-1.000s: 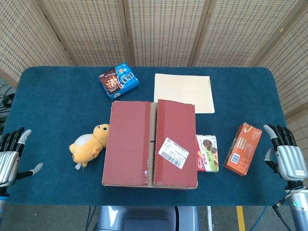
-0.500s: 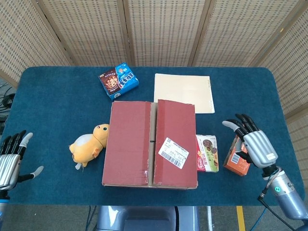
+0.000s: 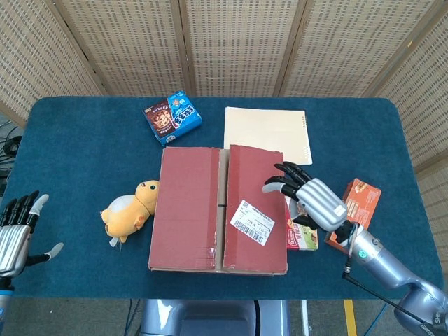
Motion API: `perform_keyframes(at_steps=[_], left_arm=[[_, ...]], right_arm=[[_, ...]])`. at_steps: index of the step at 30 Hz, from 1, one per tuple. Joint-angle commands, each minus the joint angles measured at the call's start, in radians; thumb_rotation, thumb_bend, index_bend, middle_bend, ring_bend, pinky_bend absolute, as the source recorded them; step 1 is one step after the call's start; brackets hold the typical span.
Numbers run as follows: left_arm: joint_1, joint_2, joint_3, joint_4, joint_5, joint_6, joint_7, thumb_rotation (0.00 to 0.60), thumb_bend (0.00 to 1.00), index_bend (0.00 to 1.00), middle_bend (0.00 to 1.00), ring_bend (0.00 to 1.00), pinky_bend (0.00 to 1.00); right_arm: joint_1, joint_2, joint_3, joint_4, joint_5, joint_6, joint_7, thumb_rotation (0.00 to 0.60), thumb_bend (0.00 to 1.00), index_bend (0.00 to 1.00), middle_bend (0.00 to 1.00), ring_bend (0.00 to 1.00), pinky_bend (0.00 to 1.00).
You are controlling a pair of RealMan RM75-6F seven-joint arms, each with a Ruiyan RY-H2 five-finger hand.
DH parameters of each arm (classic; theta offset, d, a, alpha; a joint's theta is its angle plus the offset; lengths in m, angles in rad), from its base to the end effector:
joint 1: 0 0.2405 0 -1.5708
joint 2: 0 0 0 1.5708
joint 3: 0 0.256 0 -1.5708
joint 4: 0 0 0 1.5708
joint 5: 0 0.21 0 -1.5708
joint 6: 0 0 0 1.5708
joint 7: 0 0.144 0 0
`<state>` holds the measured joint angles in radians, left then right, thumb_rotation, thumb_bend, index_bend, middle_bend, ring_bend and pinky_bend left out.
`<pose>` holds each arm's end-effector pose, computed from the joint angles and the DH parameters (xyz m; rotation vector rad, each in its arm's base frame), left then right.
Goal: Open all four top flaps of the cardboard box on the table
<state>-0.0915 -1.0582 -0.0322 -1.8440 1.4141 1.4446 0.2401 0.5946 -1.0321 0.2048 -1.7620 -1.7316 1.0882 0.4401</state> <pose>-0.2818 0.1748 0.1538 -1.4055 -0.9335 -0.7800 -0.1314 -0.3034 0.1314 1.9822 -1.0095 1.4443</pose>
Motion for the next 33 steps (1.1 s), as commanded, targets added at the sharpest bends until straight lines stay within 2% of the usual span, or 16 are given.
perform_keyframes(at_steps=[1,17,24,33], left_arm=[[-0.002,0.0,0.0,0.0,-0.004,-0.004,0.003,0.51,0.21,0.06,0.0,0.0,0.0],[-0.02,-0.003,-0.008,0.001,-0.03,-0.033,0.011,0.508,0.21,0.06,0.0,0.0,0.0],[-0.016,-0.002,-0.007,0.011,-0.04,-0.035,-0.007,0.507,0.21,0.06,0.0,0.0,0.0],[-0.01,0.001,-0.003,0.028,-0.046,-0.037,-0.042,0.507,0.21,0.06,0.0,0.0,0.0]], right_arm=[[0.043,-0.011,0.014,-0.006,0.001,-0.036,0.021,0.6,1.0,0.27,0.27,0.01,0.0],[0.228,-0.039,0.051,-0.042,0.027,-0.18,0.0,0.6,1.0,0.28,0.29,0.03,0.0],[0.284,-0.066,0.042,-0.033,0.056,-0.227,-0.039,0.6,1.0,0.28,0.3,0.03,0.0],[0.308,-0.069,0.015,-0.036,0.085,-0.254,-0.084,0.6,1.0,0.28,0.31,0.03,0.0]])
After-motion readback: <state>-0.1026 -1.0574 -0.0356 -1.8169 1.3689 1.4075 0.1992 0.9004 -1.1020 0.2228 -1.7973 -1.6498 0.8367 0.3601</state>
